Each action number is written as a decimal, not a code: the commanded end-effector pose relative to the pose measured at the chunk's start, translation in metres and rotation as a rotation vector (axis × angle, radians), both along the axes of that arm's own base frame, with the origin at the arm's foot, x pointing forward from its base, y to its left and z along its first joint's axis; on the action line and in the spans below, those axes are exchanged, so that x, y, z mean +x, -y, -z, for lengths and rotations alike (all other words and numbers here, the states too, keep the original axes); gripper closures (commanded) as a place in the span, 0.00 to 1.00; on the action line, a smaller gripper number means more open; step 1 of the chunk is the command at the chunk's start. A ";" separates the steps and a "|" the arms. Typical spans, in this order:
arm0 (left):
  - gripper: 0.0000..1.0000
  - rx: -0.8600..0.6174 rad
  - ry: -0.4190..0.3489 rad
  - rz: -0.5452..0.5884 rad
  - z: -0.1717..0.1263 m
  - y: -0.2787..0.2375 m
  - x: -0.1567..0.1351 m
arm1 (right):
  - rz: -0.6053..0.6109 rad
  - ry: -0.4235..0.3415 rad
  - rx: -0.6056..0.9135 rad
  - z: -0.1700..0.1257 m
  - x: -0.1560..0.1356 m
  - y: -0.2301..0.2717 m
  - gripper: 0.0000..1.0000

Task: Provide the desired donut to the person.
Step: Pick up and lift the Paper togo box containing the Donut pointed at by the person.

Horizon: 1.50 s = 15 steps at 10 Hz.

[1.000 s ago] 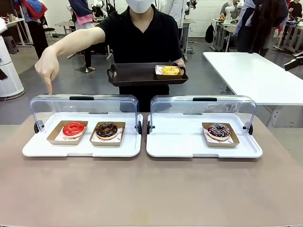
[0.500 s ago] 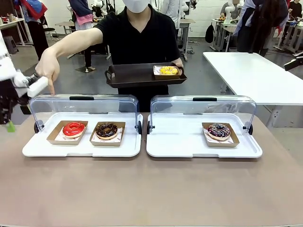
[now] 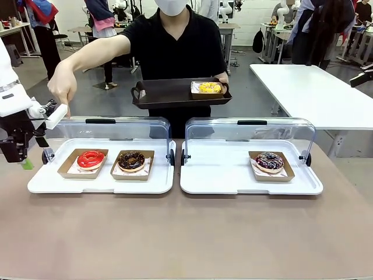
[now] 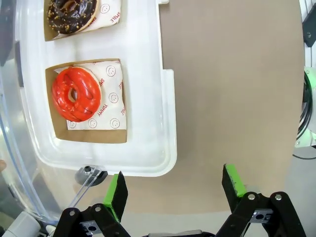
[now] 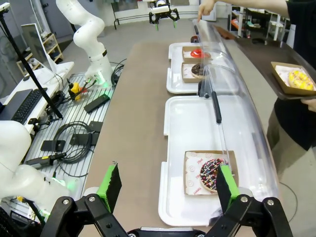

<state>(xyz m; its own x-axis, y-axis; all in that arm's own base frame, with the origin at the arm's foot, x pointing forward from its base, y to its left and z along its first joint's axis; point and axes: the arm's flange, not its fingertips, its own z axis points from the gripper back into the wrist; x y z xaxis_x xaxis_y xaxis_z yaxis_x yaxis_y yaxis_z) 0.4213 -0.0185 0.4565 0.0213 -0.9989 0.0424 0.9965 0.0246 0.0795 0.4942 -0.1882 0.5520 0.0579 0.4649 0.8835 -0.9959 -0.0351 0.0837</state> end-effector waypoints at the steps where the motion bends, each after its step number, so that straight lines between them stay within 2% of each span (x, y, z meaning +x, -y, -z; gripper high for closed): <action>1: 0.00 0.003 -0.017 0.003 -0.005 -0.001 0.000 | -0.002 -0.007 0.001 0.001 0.000 -0.001 0.00; 5: 0.00 -0.001 -0.008 -0.002 -0.002 -0.001 0.000 | -0.002 -0.007 0.001 0.001 0.000 -0.001 0.00; 6: 0.00 0.012 -0.045 -0.001 0.017 0.005 0.003 | -0.002 -0.007 0.001 0.001 0.000 -0.001 0.00; 7: 0.00 -0.004 -0.051 0.011 0.026 0.009 0.005 | -0.002 -0.007 0.001 0.001 0.000 -0.001 0.00; 11: 0.00 -0.026 -0.029 -0.034 0.064 0.011 0.017 | -0.002 -0.007 0.001 0.001 0.000 -0.001 0.00; 15: 0.00 -0.002 -0.005 -0.071 0.096 0.004 0.049 | -0.002 -0.007 0.001 0.001 0.000 -0.001 0.00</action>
